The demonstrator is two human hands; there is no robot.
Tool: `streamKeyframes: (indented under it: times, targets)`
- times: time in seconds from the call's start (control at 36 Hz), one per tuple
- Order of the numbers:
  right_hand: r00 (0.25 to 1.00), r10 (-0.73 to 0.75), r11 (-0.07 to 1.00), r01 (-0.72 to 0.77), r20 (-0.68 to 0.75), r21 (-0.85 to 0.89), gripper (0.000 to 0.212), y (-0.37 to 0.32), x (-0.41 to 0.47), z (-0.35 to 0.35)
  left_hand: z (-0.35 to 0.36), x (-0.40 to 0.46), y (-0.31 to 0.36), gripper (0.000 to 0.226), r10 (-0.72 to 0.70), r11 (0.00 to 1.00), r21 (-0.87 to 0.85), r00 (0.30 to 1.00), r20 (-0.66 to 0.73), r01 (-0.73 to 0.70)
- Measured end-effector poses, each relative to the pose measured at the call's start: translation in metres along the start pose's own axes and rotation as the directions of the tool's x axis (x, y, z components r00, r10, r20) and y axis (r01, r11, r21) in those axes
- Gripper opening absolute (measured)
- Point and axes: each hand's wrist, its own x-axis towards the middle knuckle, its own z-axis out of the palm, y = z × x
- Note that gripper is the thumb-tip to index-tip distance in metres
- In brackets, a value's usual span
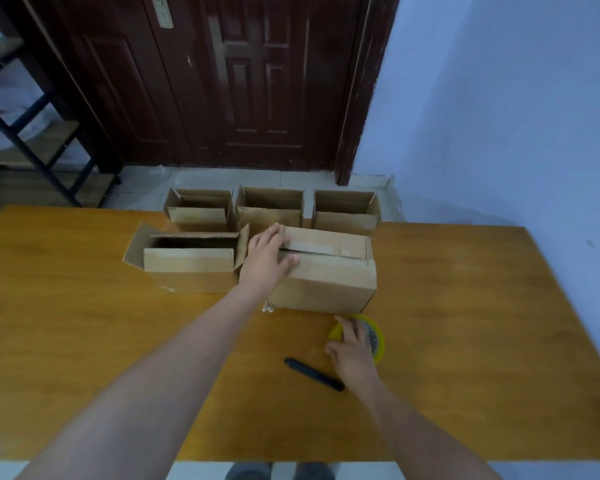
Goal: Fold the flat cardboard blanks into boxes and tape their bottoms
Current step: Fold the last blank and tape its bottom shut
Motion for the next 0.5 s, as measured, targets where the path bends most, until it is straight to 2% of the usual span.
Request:
streamKeyframes:
  times: [0.11, 0.17, 0.22, 0.31, 0.42, 0.5]
  targets:
    - [0.996, 0.001, 0.981, 0.016, -0.087, 0.196, 0.026, 0.008, -0.004, -0.003, 0.001, 0.0, 0.003, 0.048, 0.013, 1.0, 0.016, 1.0, -0.004, -0.013]
    - [0.992, 0.021, 0.938, 0.022, -0.122, 0.345, 0.026, 0.014, -0.003, -0.007, 0.001, 0.0, 0.004, 0.048, 0.037, 0.996, 0.085, 0.999, -0.009, -0.036]
    - [0.99, 0.045, 0.919, 0.011, -0.131, 0.394, 0.025, 0.021, -0.005, -0.018, 0.002, 0.0, 0.005, 0.048, 0.06, 0.985, 0.166, 0.998, -0.026, -0.055]
    - [0.996, 0.07, 0.874, -0.038, -0.048, 0.484, 0.019, 0.027, -0.007, -0.049, 0.001, -0.001, 0.009, 0.046, 0.066, 0.982, 0.179, 0.997, -0.041, -0.057]
    - [0.993, -0.063, 0.821, -0.004, 0.097, 0.57, 0.023, 0.016, -0.02, -0.105, -0.004, -0.002, 0.01, 0.041, 0.129, 0.958, 0.265, 0.99, -0.058, -0.11]
    - [0.974, -0.171, 0.782, 0.042, 0.15, 0.621, 0.021, 0.004, -0.025, -0.151, -0.008, -0.001, 0.009, 0.033, 0.157, 0.937, 0.324, 0.986, -0.065, -0.128]
